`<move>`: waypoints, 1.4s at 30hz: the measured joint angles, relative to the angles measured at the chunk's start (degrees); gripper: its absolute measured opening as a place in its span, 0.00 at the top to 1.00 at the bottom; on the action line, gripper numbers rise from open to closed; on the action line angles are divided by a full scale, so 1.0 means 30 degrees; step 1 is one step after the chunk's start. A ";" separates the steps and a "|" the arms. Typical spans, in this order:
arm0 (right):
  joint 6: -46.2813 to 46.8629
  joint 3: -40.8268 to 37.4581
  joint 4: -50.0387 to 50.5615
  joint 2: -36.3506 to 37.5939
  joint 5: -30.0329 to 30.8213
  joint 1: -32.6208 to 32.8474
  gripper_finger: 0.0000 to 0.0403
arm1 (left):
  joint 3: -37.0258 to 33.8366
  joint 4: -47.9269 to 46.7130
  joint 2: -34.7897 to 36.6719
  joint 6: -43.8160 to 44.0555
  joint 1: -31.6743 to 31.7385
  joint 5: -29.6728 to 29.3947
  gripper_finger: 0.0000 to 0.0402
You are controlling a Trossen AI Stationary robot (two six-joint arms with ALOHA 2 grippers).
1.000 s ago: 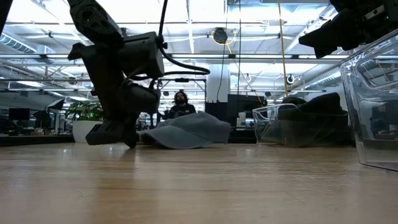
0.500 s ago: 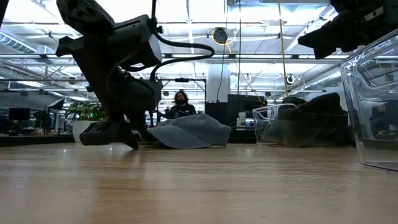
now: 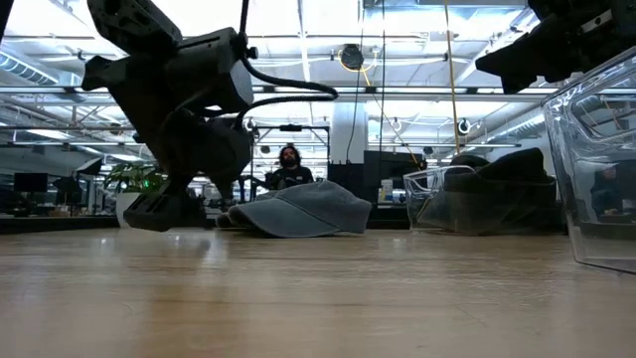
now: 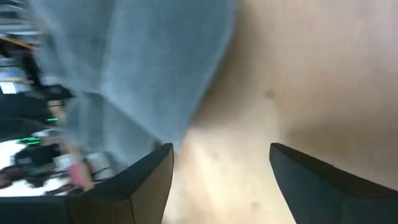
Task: Pick & Place hat
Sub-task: Put the bottom gray cap into the bottom transparent bin
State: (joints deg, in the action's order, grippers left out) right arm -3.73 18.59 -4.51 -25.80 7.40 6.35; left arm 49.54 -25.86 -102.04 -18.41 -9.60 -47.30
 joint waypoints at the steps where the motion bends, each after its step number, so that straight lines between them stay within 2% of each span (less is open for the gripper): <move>1: -0.0005 -0.0007 0.0000 0.0000 -0.0002 0.0000 1.00 | 0.0000 0.0070 0.0000 -0.0325 -0.0061 -0.0616 0.32; 3: -0.0015 -0.0007 0.0000 0.0000 -0.0003 0.0000 1.00 | 0.0000 0.0522 0.0000 -0.0957 -0.0143 -0.1271 0.32; 6: -0.0029 -0.0007 0.0007 0.0000 0.0000 0.0000 1.00 | 0.0007 0.1857 0.0000 -0.1621 -0.0090 -0.1178 0.34; 10: -0.0044 -0.0007 0.0000 0.0000 0.0000 0.0000 1.00 | 0.0007 0.3150 0.0000 -0.2455 0.0534 0.0171 0.35; 19: -0.0037 -0.0010 0.0007 0.0000 0.0000 0.0000 1.00 | 0.0007 0.3304 0.0003 -0.3409 0.2599 0.0276 0.35; 28: -0.0131 -0.0029 0.0009 0.0000 0.0000 0.0000 1.00 | 0.0007 0.6389 0.0007 -0.5901 0.2808 0.1495 0.39; 34: -0.0138 -0.0029 0.0015 0.0000 0.0000 0.0000 1.00 | 0.0007 0.6907 0.0007 -0.6286 0.3422 0.2398 0.40; 38: -0.0138 -0.0029 0.0015 0.0000 0.0000 0.0000 1.00 | 0.0007 0.7180 0.0007 -0.6157 0.4033 0.3433 0.46; 42: -0.0138 -0.0029 0.0015 0.0000 0.0000 0.0000 1.00 | 0.0022 0.7764 0.0034 -0.5746 0.4544 0.3607 0.62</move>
State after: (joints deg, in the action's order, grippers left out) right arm -4.14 18.50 -4.47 -25.80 7.40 6.35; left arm 49.60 -2.57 -101.94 -35.65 4.03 -36.48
